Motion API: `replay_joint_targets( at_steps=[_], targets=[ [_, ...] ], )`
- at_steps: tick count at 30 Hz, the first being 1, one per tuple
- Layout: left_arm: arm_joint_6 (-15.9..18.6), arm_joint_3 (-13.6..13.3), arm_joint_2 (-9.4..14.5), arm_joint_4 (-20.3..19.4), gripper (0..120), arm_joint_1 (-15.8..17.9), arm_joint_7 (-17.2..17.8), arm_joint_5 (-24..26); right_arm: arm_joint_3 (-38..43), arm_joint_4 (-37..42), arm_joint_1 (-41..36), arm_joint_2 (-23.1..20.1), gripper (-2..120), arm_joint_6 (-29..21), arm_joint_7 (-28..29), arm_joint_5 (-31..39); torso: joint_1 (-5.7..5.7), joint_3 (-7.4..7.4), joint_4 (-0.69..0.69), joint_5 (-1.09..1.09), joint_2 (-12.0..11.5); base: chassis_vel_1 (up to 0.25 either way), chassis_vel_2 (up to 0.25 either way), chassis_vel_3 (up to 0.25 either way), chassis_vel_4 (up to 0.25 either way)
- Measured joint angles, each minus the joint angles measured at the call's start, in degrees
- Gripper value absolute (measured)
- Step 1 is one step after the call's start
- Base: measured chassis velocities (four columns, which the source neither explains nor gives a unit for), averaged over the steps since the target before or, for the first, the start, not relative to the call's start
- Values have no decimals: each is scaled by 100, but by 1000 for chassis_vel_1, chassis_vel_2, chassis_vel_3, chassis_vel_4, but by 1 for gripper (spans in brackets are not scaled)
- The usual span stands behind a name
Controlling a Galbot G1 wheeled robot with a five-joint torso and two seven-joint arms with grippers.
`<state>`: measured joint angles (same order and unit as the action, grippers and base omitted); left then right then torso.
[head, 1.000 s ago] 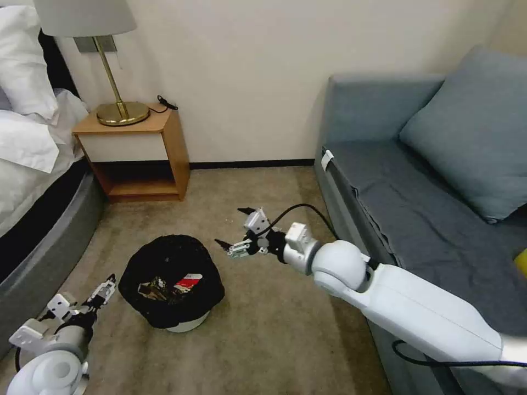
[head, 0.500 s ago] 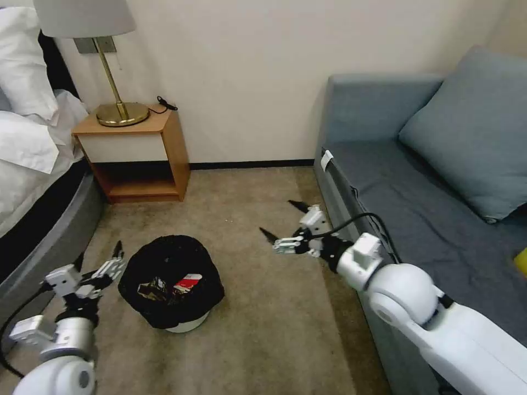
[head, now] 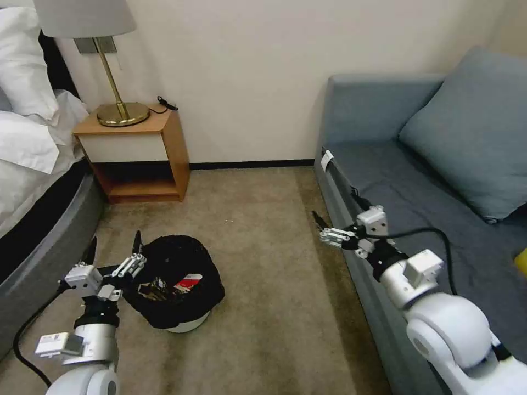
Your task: Pick up the trash bin, then pick up the garbage on the floor and place it into the trash bin.
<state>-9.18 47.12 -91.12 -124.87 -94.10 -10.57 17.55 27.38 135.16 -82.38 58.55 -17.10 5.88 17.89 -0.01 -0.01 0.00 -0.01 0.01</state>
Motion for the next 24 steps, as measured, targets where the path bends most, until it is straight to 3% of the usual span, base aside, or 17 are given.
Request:
replay_joint_targets(
  at_steps=[6,8,10,15,17,18,24],
  targets=[
    [-225,-215,-101,3,100,-216,-106,-96,300,275,-666,934,100,145,-21,-513,0,0,-1,1,0,0,0,0,0],
    [-203,-294,-101,-72,100,-301,31,-194,396,441,-858,1311,100,174,-28,-645,0,0,-1,-1,0,0,0,0,0],
    [-148,-304,-101,-124,100,-328,108,-230,428,485,-914,1397,100,181,-32,-697,0,0,0,0,0,0,0,0,0],
    [307,-341,-101,-469,100,-474,328,-351,574,648,-1112,1599,100,246,-130,-917,0,0,0,0,0,0,0,0,0],
    [1112,-484,-70,-879,100,-586,561,-281,694,779,-1250,1704,100,258,-177,-1014,0,0,0,1,0,0,0,0,0],
    [1255,-527,-55,-944,100,-581,613,-279,715,798,-1274,1720,100,258,-183,-1047,0,0,0,1,0,0,0,0,0],
    [1375,-653,-17,-1009,100,-453,668,-429,723,778,-1283,1754,100,259,-200,-1110,0,0,0,0,0,0,0,0,0]
  ],
)
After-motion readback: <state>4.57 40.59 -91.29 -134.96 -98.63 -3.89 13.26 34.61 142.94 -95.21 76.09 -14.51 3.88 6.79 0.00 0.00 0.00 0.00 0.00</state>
